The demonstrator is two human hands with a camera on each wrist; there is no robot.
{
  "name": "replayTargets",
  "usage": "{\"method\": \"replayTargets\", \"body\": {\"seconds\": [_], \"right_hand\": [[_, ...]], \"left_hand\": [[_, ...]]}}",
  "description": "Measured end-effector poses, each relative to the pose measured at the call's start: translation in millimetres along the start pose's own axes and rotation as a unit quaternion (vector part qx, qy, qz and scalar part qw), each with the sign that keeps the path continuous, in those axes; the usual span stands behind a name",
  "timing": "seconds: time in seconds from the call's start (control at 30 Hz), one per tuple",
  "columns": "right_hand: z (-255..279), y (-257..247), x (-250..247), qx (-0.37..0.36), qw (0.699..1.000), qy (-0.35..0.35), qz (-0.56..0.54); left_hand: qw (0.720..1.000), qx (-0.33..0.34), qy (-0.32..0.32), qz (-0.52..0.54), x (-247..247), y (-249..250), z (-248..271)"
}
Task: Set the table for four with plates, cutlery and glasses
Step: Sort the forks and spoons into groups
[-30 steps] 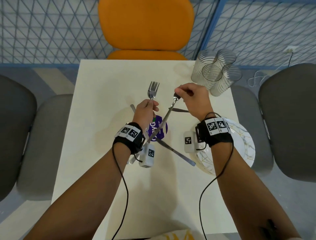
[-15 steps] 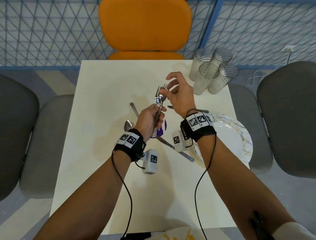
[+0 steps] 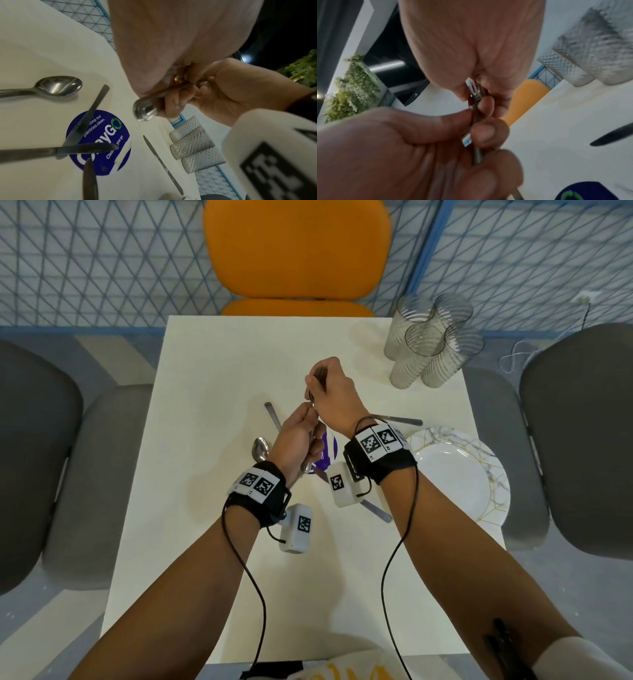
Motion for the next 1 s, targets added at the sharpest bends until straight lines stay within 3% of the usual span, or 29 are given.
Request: {"method": "replayTargets", "body": {"seconds": [0.33,0.53,0.6,0.7,0.73,0.8,0.9,1.0], "right_hand": [[7.2,11.0,-11.5,0.050,0.998,0.015,-0.026],[9.5,16.3,-1.3,0.038,0.993,-0.068,-0.087],[9.5,18.8,2.6,0.032,0.996,-0.063,-0.062],[11.4,28.1,6.5,0.049,0.997,-0.038,-0.047],[13.0,32.2,5.9,0.057,0.997,-0.030,-0.045],[16.7,41.5,3.6,0.067,0.997,-0.022,-0.031],[21.0,57.5,7.7,0.087,0.995,-0.042,-0.010],[24.4,67.0,18.4,0.107,0.992,-0.072,-0.009]], "left_hand": [[0.994,-0.007,-0.088,0.059,-5.5,-18.5,6.2],[0.991,-0.013,-0.084,0.104,-22.6,-32.4,12.1],[0.991,-0.015,-0.066,0.115,-24.4,-34.1,16.6],[0.998,-0.026,0.059,0.029,-34.4,-47.6,20.7],[0.990,-0.023,0.115,-0.073,-40.9,-54.4,22.3],[0.937,-0.029,0.174,-0.301,-50.5,-70.5,27.6],[0.852,-0.059,0.147,-0.499,-52.9,-102.0,32.3],[0.791,-0.057,0.144,-0.592,-51.4,-115.9,32.9]]}}
Point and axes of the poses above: each hand's wrist, its own z-axis away from the middle knuckle, its own x-axis out of the palm, y = z × x, the point moved 4 cm from there along -z, towards the middle knuckle, and after that the axes turned 12 degrees about -y, right-handed, at the moved point
